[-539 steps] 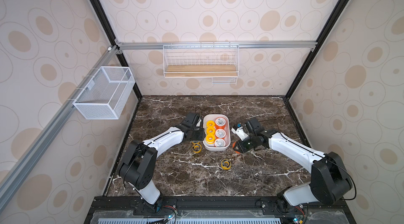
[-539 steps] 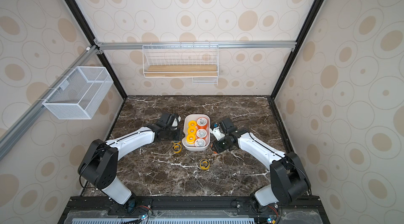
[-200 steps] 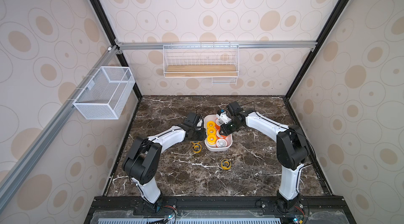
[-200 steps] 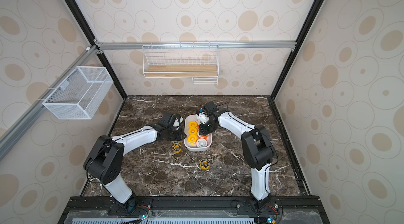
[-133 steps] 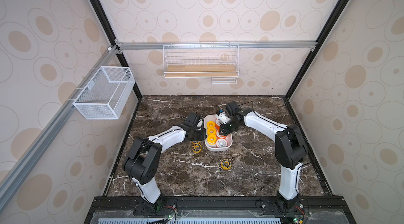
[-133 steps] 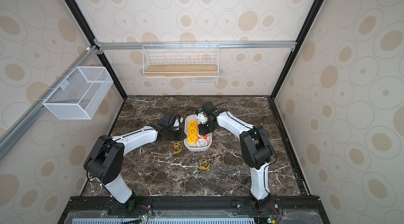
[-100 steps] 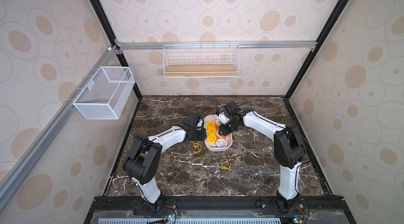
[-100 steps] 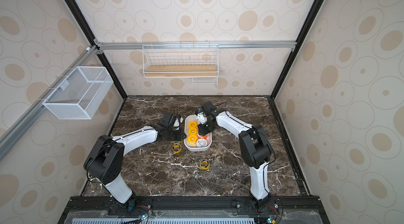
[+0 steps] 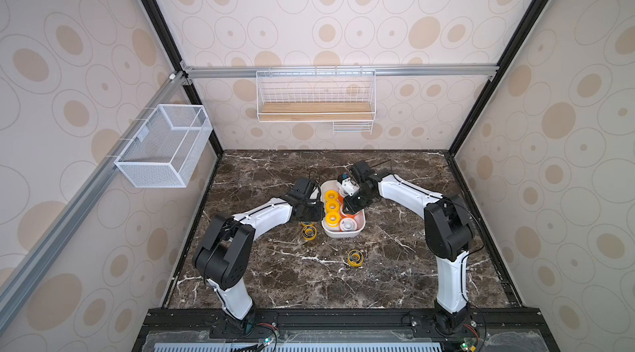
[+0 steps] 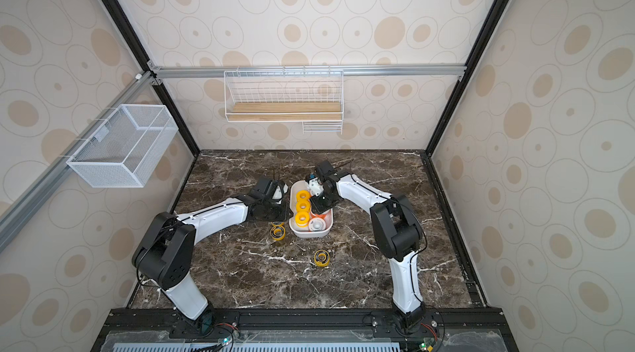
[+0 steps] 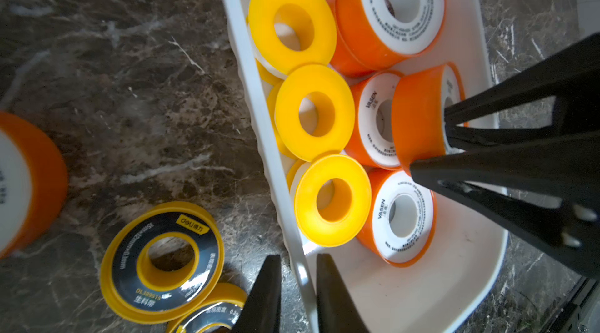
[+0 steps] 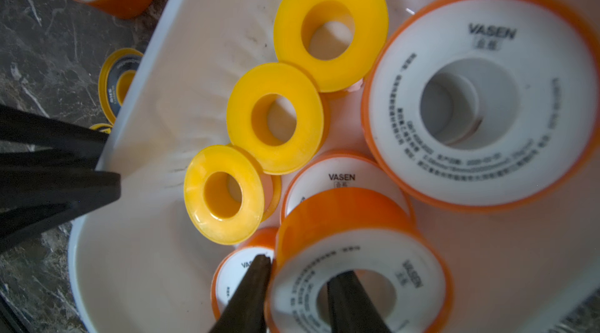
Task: Put the sealing tape into the storage box
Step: Place the sealing tape in the storage box.
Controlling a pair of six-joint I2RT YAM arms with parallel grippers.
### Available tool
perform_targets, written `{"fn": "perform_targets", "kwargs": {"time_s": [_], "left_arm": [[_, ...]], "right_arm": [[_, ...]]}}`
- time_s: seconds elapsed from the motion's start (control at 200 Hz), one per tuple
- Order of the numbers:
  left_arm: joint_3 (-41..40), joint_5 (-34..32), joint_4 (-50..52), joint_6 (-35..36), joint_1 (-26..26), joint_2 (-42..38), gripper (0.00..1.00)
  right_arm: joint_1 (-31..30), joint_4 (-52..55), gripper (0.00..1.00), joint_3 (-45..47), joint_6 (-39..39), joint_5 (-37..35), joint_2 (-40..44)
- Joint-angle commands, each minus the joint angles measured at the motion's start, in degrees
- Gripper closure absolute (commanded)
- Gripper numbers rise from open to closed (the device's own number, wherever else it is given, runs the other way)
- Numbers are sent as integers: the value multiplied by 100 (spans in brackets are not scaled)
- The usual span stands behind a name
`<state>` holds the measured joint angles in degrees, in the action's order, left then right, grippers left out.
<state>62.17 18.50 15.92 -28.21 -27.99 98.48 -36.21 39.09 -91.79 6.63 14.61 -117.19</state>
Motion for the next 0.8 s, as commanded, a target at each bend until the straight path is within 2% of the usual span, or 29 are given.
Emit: {"fn": "perform_targets", "kwargs": {"time_s": [0.0, 0.33, 0.586, 0.796], "left_arm": [[146, -118, 178, 97, 7, 119, 76], [155, -100, 203, 115, 10, 50, 75], [150, -195, 312, 162, 12, -202, 65], [96, -563, 561, 254, 4, -614, 60]], "right_arm": [[7, 217, 66, -168, 48, -213, -175], [1, 303, 56, -357, 66, -179, -296], [8, 242, 45, -432, 91, 7, -292], [16, 126, 44, -467, 180, 226, -221]]}}
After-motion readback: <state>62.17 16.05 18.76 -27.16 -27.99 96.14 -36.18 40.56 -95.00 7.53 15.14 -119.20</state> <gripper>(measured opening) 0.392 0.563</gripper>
